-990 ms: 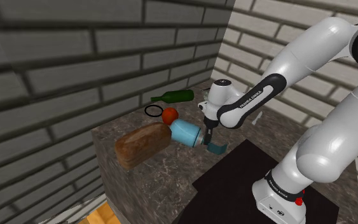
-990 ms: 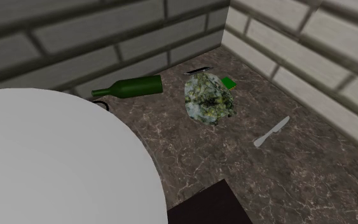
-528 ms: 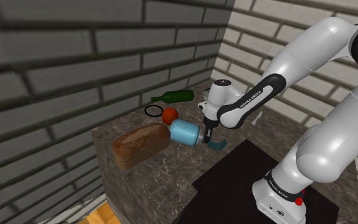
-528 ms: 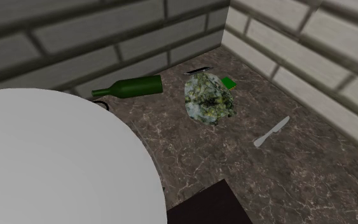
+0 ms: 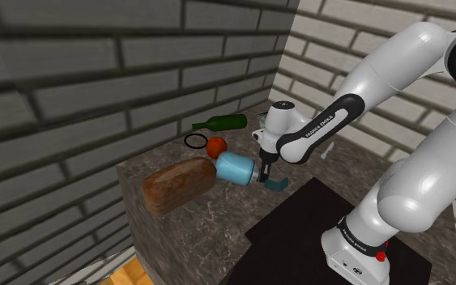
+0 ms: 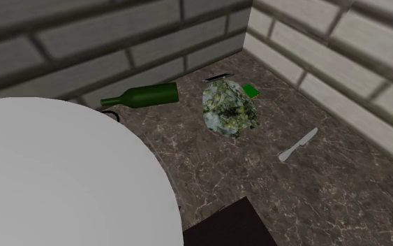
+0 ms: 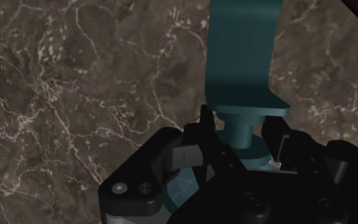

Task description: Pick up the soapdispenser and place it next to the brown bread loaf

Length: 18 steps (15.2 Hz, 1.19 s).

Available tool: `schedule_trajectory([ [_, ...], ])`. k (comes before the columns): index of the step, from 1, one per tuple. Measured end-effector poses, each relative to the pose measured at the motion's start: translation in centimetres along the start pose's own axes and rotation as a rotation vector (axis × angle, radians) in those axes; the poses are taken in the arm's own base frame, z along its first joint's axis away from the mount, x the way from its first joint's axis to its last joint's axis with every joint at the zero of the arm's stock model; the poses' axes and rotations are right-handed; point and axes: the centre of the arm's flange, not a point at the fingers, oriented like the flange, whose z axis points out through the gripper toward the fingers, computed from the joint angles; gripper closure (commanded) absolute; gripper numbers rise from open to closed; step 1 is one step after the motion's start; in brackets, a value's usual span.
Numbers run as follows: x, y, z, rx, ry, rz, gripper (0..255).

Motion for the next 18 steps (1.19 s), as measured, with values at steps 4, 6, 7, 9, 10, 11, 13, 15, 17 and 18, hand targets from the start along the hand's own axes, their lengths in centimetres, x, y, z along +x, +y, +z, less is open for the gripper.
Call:
schedule_trajectory([
  [4, -0.2, 0.1, -1.6, 0.0, 0.001, 0.001, 255],
  [6, -0.2, 0.2, -2.6, 0.0, 0.001, 0.001, 255],
  [7, -0.1, 0.2, -3.2, 0.0, 0.001, 0.001, 255],
  [9, -0.3, 0.2, -4.2, 0.0, 0.001, 0.001, 255],
  [10, -0.4, 0.3, -4.7, 0.0, 0.0, 0.001, 255],
  [11, -0.5, 0.3, -5.1, 0.0, 0.0, 0.001, 255],
  [13, -0.5, 0.3, -6.1, 0.0, 0.0, 0.001, 255],
  [15, -0.7, 0.4, -7.3, 0.0, 0.0, 0.001, 255],
  [17, -0.6, 0.4, -8.2, 0.0, 0.0, 0.001, 255],
  [18, -0.8, 0.5, -8.9, 0.0, 0.0, 0.001, 255],
])
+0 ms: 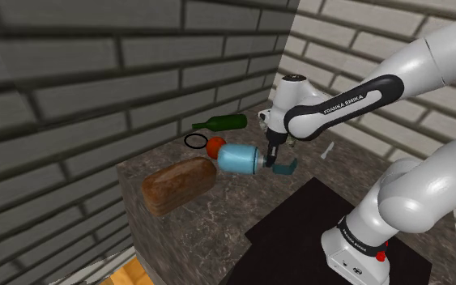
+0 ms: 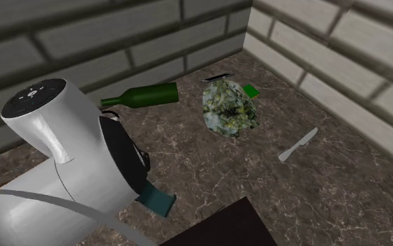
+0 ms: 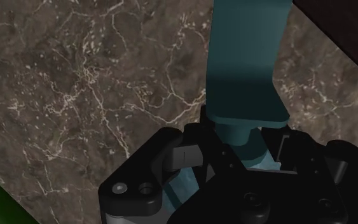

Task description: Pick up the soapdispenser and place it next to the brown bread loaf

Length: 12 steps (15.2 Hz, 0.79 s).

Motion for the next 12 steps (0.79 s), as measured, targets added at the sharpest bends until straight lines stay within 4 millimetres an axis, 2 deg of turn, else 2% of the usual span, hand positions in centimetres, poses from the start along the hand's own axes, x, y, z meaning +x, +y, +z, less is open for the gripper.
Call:
schedule_trajectory([
  [12, -0.4, 0.4, -6.1, 0.0, 0.0, 0.0, 255],
])
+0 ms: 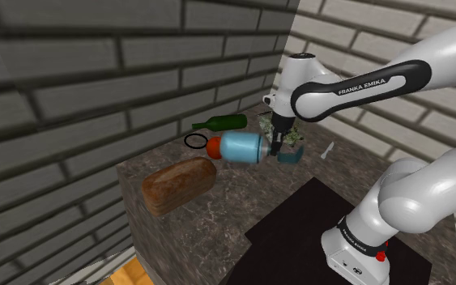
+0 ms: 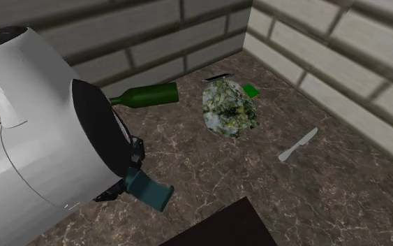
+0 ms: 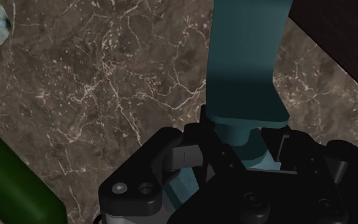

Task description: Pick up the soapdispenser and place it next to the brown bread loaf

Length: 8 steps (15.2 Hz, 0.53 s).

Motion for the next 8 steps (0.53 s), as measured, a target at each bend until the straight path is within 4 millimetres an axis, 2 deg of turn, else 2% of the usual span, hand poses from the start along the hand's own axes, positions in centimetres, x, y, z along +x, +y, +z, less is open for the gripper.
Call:
schedule_trajectory([
  [8, -0.3, -0.1, -4.1, 0.0, 0.0, 0.0, 255],
])
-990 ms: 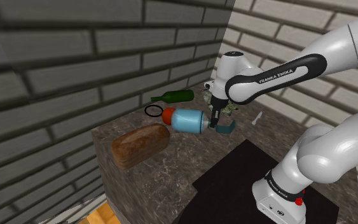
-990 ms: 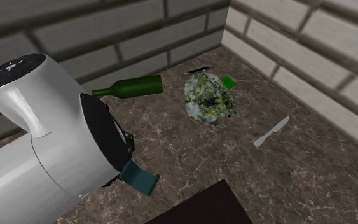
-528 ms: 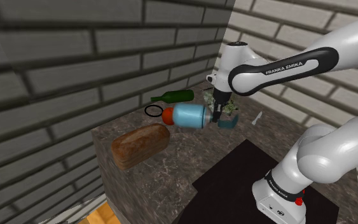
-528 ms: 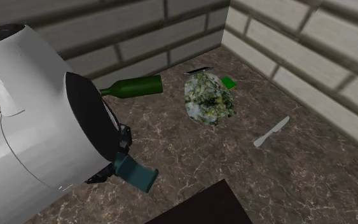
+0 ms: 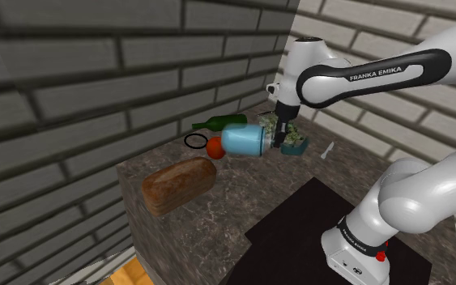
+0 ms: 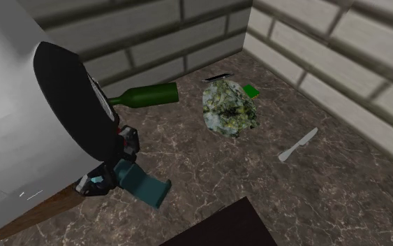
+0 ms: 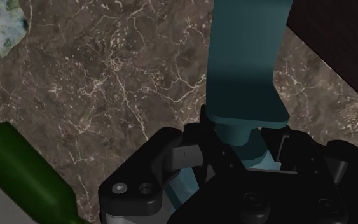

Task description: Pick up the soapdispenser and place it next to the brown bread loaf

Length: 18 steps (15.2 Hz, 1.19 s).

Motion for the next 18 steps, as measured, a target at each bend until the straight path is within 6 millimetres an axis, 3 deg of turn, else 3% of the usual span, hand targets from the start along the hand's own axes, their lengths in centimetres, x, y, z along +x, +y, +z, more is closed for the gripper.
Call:
schedule_trajectory([
  [3, -0.2, 0.2, -1.6, 0.0, 0.0, 0.0, 255],
  [7, 2.7, 2.5, -2.5, 0.0, -0.001, 0.0, 255],
  [10, 4.1, 3.2, -1.3, 0.001, -0.001, 0.0, 255],
  [18, 4.6, 3.3, 2.9, 0.001, -0.001, 0.0, 255],
])
